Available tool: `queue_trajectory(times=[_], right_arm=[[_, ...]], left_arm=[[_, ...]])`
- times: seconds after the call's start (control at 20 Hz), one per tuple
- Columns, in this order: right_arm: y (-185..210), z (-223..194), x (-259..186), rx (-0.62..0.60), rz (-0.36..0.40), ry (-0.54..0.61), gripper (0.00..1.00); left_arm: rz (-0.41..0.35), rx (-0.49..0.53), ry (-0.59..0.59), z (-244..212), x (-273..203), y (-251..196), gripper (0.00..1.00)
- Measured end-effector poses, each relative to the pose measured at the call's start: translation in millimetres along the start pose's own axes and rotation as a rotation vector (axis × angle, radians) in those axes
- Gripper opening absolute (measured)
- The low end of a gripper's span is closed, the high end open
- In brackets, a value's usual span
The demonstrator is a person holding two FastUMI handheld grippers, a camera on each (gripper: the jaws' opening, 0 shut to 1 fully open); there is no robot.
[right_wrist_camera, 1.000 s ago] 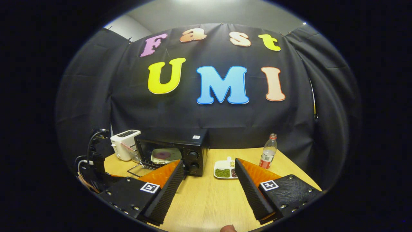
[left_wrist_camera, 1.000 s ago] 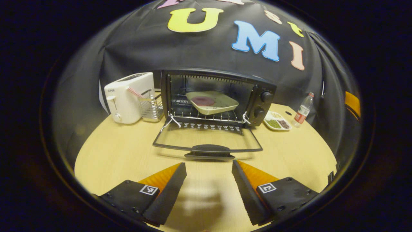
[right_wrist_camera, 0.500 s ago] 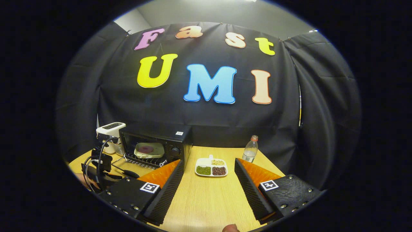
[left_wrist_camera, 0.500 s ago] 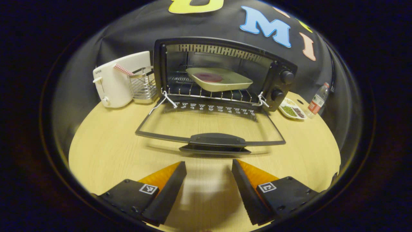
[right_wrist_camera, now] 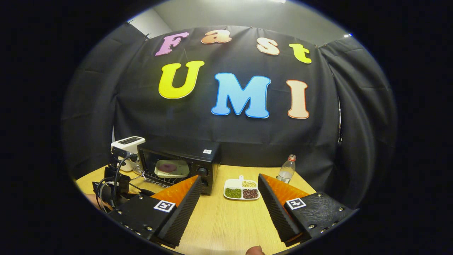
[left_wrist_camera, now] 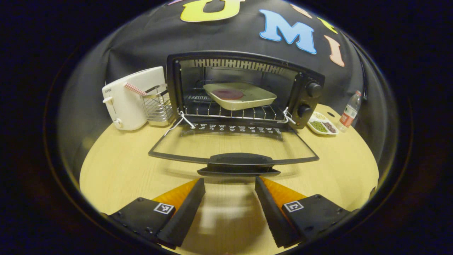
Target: Open the electric oven with the left hand, put the food in, and close the electric oven.
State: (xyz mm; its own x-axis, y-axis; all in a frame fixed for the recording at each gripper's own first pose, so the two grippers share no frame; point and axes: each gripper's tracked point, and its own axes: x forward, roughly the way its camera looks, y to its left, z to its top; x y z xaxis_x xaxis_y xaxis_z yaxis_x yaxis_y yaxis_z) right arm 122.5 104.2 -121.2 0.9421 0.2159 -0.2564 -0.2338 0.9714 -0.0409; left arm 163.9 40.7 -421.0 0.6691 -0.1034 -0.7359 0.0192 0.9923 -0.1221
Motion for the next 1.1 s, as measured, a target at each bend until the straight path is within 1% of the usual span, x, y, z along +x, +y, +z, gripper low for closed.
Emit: queue_trajectory(times=[0.05,0.1,0.15,0.2,0.45,0.5,0.6,0.65,0.8,0.85,0.9,0.95,1.0,1.05,1.1], right_arm=[[3,1,3,0.005,0.006,-0.002,0.98],[6,1,4,0.012,0.015,-0.002,0.98],[7,2,5,0.018,0.02,-0.003,0.98],[6,1,8,0.02,0.02,-0.003,0.98],[3,-3,6,0.023,0.016,0.013,0.98],[3,-3,7,0.027,0.014,0.015,0.98],[4,-3,8,0.031,0.012,0.022,0.98],[4,-2,7,0.03,0.01,0.023,0.98],[5,-4,10,0.043,0.016,0.03,0.98],[3,-4,9,0.054,0.013,0.032,0.98],[2,-4,9,0.065,0.007,0.033,0.98],[0,-3,9,0.074,0.001,0.03,0.98],[-3,-2,7,0.08,-0.008,0.025,0.98],[-7,1,3,0.086,-0.012,0.015,0.98],[-11,7,-3,0.09,-0.014,-0.004,0.98]], left_arm=[[-0.001,0.018,-0.015,5,-3,0,1.0],[0.0,0.036,-0.033,11,-7,-1,1.0],[0.0,0.047,-0.053,18,-12,-2,0.92],[0.0,0.049,-0.074,23,-17,-2,1.0],[-0.017,-0.004,-0.151,50,-30,-3,1.0],[-0.015,-0.007,-0.168,54,-29,-4,0.96],[-0.007,-0.001,-0.207,67,-26,-4,0.96],[-0.005,0.002,-0.226,74,-25,-4,1.0],[-0.017,-0.011,-0.263,94,-20,-6,1.0],[-0.018,-0.018,-0.271,100,-19,-6,0.96],[-0.015,-0.023,-0.281,108,-19,-5,1.0],[-0.014,-0.025,-0.302,116,-23,-6,0.96],[-0.014,-0.026,-0.332,128,-29,-6,1.0],[-0.016,-0.025,-0.361,138,-39,-7,0.92],[-0.023,-0.024,-0.394,147,-51,-11,0.96]])
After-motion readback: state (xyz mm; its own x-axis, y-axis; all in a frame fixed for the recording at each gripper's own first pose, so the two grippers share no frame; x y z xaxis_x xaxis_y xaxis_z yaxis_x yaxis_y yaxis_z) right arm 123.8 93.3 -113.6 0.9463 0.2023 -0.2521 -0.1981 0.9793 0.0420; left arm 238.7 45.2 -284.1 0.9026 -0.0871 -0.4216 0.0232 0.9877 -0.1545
